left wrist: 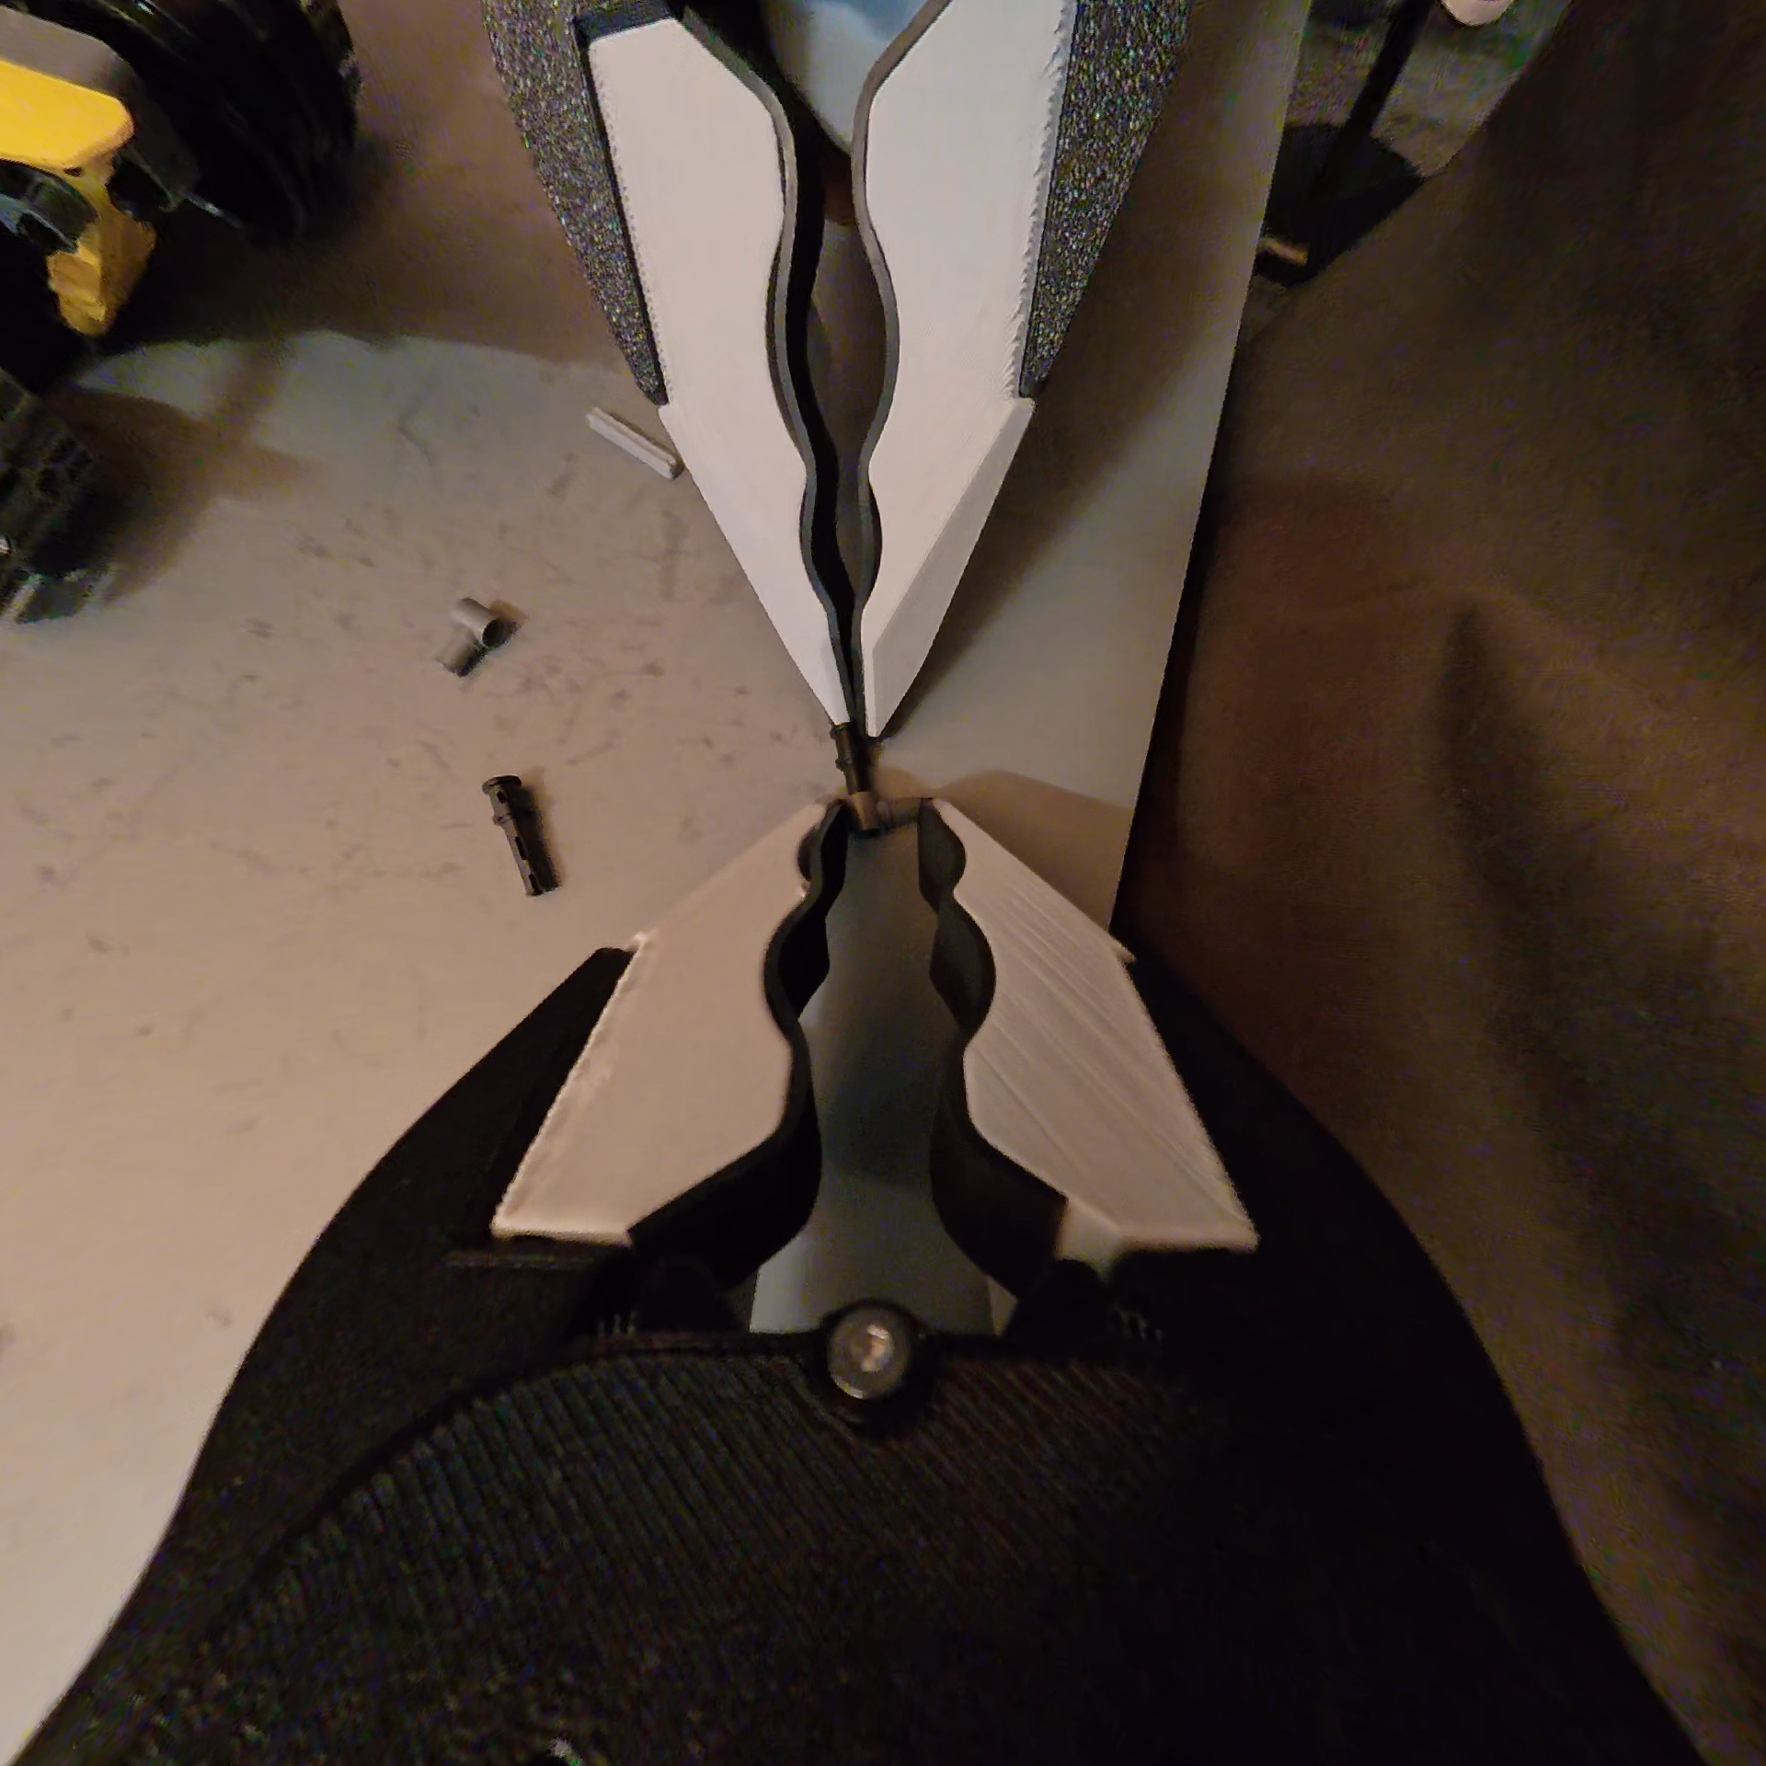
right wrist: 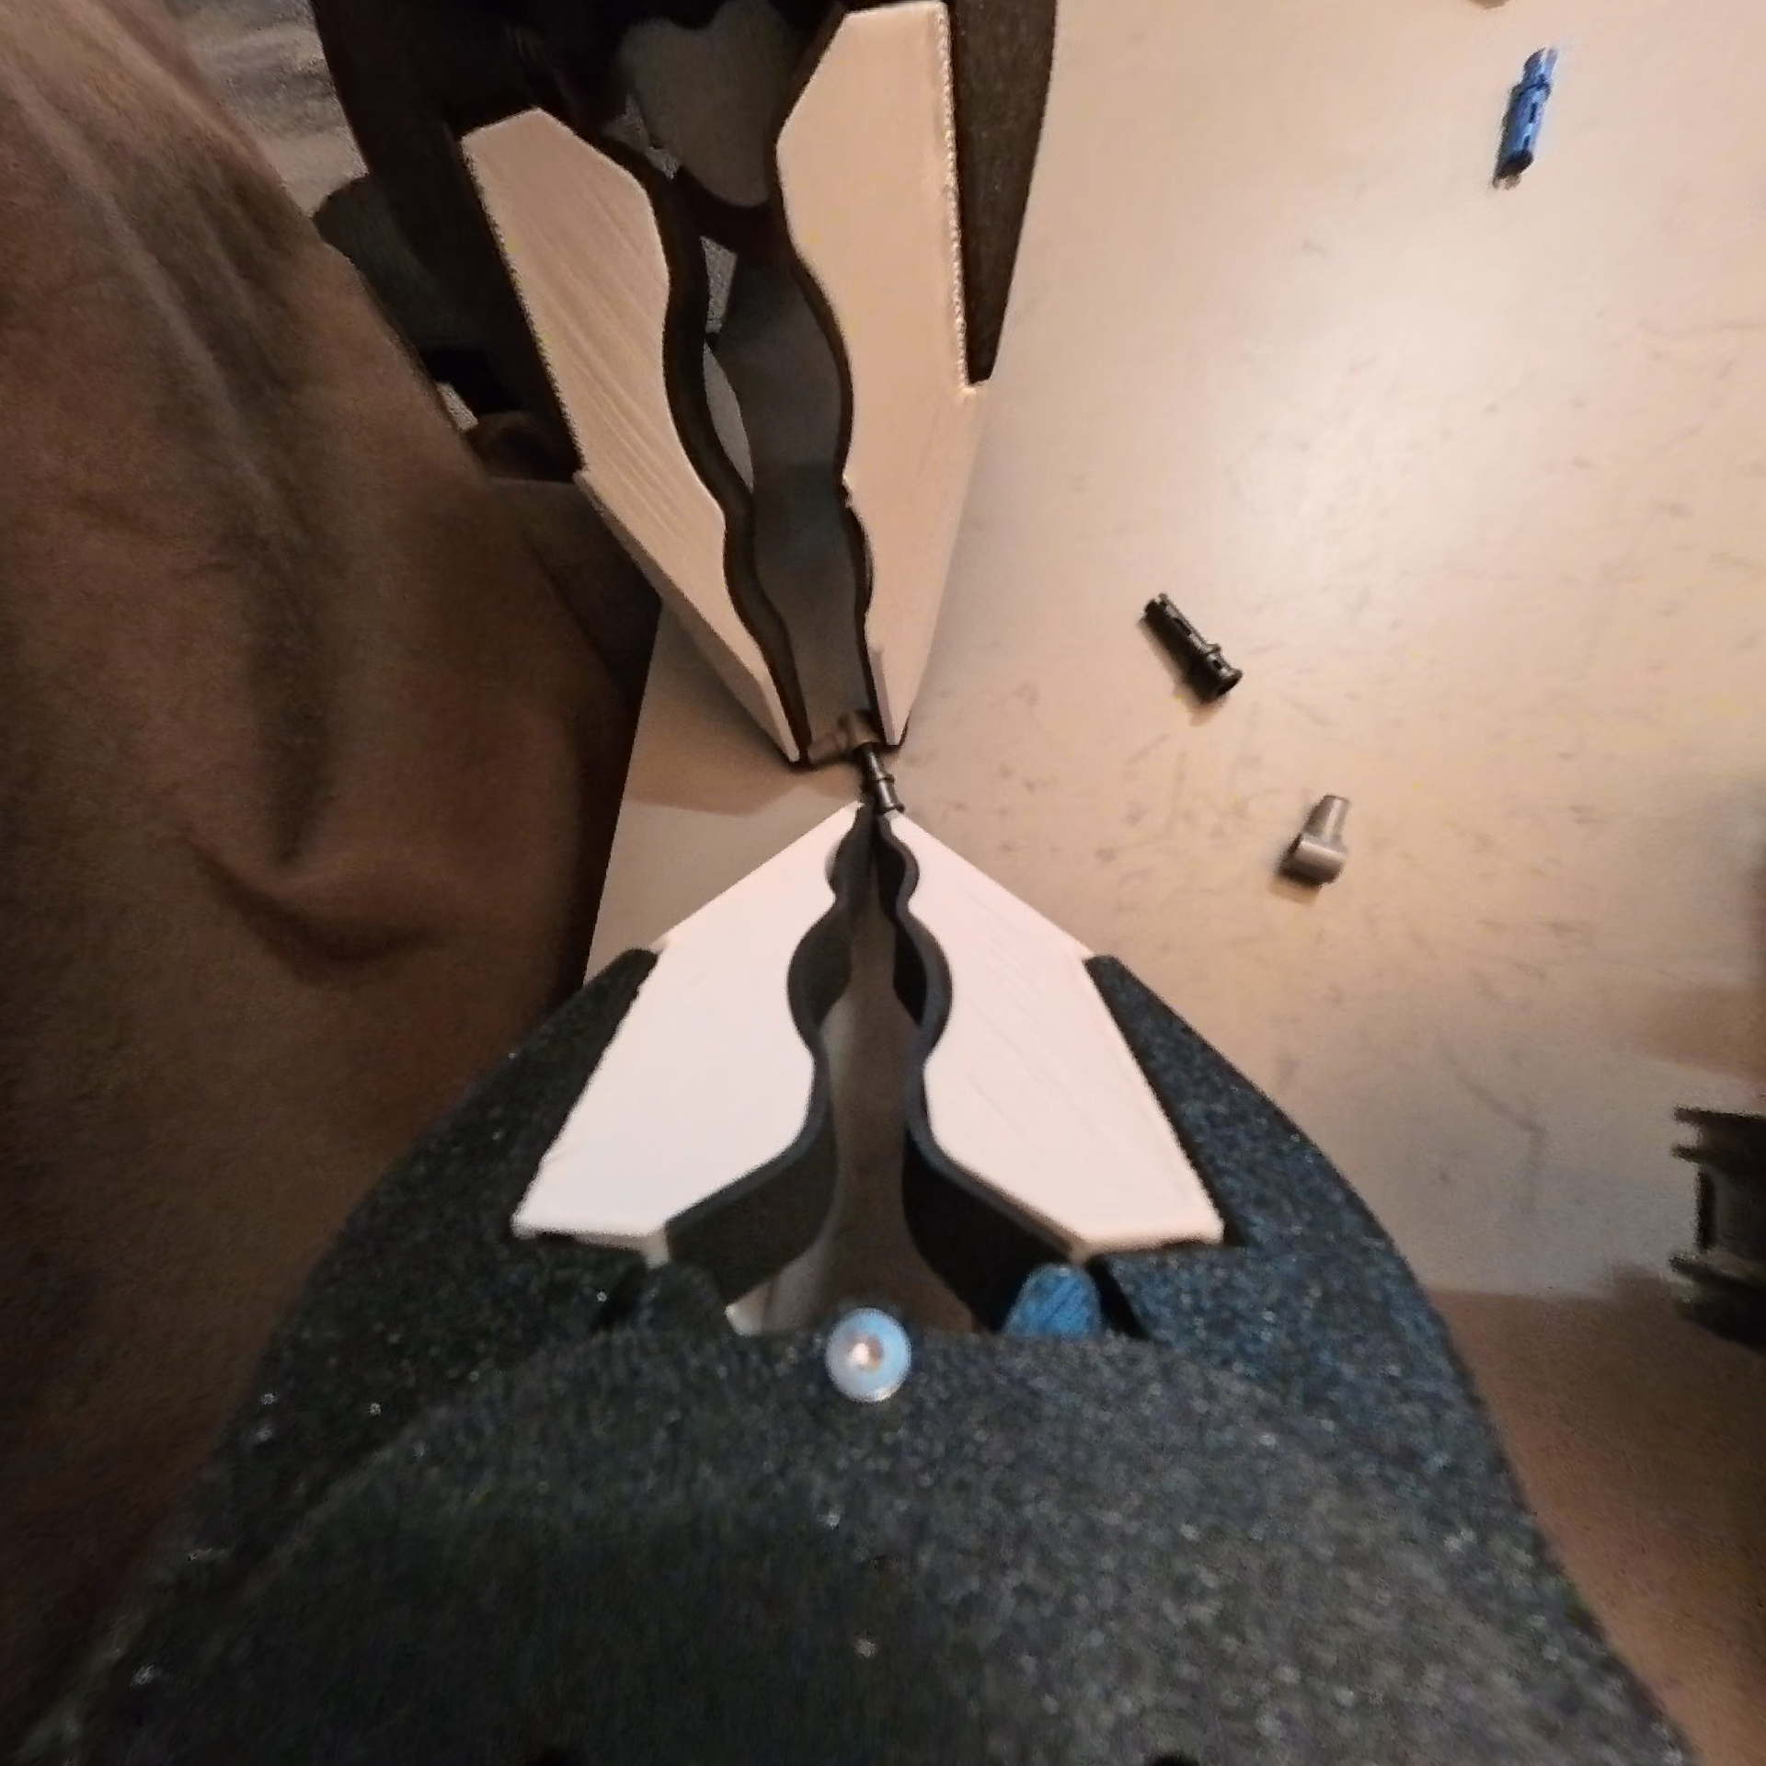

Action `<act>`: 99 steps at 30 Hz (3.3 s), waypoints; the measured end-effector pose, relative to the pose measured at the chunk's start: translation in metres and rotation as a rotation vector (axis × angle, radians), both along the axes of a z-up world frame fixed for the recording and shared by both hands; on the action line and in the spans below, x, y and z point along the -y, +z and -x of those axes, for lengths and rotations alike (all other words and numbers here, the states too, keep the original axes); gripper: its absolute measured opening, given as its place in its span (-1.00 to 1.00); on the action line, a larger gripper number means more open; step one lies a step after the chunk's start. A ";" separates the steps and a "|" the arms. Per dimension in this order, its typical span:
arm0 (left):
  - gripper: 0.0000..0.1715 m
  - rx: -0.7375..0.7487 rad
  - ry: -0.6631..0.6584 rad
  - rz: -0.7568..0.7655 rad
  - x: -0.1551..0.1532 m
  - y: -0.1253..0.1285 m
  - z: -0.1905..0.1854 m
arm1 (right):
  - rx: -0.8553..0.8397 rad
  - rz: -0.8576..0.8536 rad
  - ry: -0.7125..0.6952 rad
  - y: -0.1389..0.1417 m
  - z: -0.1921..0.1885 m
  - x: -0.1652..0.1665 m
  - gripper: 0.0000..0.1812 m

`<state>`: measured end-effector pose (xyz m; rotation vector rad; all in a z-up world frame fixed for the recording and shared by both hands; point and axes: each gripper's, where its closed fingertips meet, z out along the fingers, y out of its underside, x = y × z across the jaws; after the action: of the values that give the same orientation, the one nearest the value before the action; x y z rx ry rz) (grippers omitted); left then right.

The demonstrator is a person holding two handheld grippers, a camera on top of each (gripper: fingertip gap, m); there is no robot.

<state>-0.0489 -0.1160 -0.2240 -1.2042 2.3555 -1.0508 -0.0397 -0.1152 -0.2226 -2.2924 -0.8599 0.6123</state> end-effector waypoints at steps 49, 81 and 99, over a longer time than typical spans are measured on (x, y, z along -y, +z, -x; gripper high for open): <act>-0.67 0.028 0.025 -0.065 -0.011 0.001 0.004 | 0.158 -0.169 -0.351 0.000 0.004 -0.005 -0.71; -0.74 0.012 -0.221 -0.017 -0.004 -0.001 0.001 | 0.117 -0.163 -0.106 -0.001 0.007 -0.006 -0.77; -0.82 -0.037 -0.262 0.047 -0.003 0.001 -0.001 | 0.154 -0.157 -0.003 0.000 0.008 -0.008 -0.79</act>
<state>-0.0481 -0.1129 -0.2228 -0.9555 2.5824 -1.1786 -0.0478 -0.1077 -0.2229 -2.2185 -0.9416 0.3558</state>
